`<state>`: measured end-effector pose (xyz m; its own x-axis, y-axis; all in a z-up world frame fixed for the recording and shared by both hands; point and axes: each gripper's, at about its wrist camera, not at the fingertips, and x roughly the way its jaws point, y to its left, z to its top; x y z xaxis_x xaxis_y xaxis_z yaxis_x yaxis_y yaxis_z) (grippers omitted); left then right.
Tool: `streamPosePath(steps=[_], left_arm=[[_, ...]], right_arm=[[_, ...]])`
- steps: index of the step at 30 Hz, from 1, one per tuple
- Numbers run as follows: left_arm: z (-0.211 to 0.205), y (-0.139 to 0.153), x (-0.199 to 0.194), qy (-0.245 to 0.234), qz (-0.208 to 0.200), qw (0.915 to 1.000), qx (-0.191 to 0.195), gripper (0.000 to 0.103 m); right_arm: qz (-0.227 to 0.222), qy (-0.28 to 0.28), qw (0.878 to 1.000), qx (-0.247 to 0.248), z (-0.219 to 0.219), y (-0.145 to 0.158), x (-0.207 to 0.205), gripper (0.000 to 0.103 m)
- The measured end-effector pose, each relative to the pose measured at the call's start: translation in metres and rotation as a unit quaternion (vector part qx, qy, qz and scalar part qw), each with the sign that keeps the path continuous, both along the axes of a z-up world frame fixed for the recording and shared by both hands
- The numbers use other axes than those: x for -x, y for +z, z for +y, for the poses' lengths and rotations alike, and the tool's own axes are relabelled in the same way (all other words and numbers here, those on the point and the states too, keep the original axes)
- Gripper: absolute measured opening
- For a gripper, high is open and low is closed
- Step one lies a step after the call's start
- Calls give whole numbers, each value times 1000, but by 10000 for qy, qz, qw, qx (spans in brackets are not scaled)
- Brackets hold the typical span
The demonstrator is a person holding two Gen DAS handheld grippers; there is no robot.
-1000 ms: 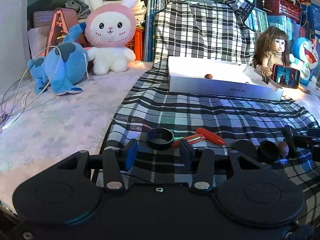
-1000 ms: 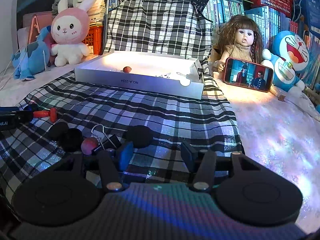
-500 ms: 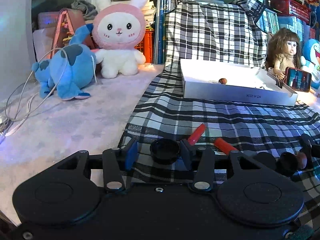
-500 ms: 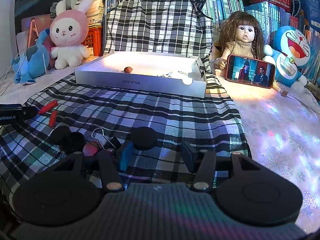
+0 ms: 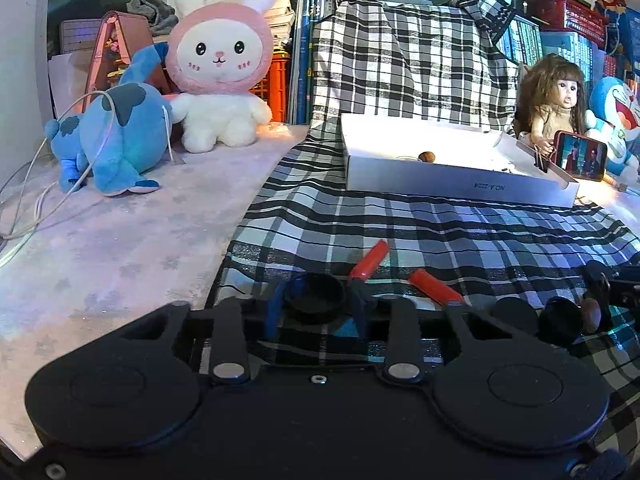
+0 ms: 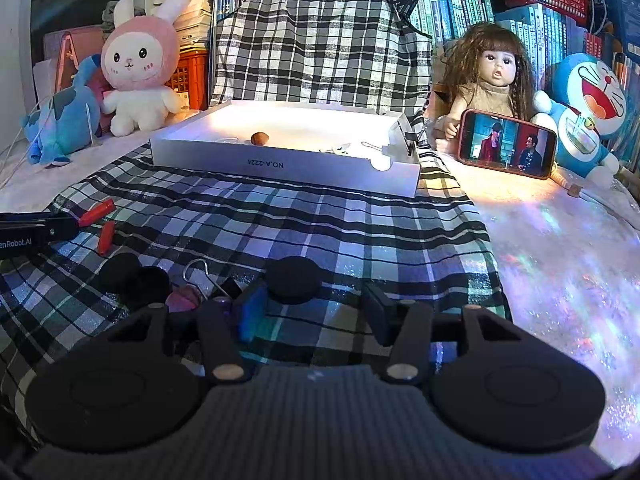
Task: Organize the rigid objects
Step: 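Grasp a black round cap with the left tool while the right tool grasps a black disc, then carry the black cap with the left tool while the right tool carries the black disc to the tray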
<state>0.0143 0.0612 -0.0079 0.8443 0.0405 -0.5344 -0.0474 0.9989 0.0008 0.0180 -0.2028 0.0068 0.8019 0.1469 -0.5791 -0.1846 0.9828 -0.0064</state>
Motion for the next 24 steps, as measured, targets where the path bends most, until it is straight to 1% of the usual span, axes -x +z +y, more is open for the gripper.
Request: streamPosePath(steps=[2,4,6,7,9,17,21,24], left_arm=[[0,1,0,-6,3,10000,22,31],[0,2,0,-2,0,10000,80,31],[0,3,0,-8,-2,9999,112,31],[0,4,0,-19,-12,9999,117,31],[-2,7,1,-50,-53,9999,102,31],[-11,24,-2,-214,-220,9995,71,31],[-19,34,-14,-362,-249,9990,63,31],[-24,41,-27,-451,-218,9986,168,31]], right_arm=[[-13,35,10000,26,2,1,-2,66],[-18,76,10000,39,5,1,-5,64],[6,119,9999,28,7,0,-7,53],[15,140,9999,3,8,0,-8,50],[15,170,9998,-41,8,1,-8,38],[-91,120,9999,-60,7,8,-11,38],[-175,23,9998,-127,2,16,-18,38],[-266,-63,9995,-173,-2,23,-25,38]])
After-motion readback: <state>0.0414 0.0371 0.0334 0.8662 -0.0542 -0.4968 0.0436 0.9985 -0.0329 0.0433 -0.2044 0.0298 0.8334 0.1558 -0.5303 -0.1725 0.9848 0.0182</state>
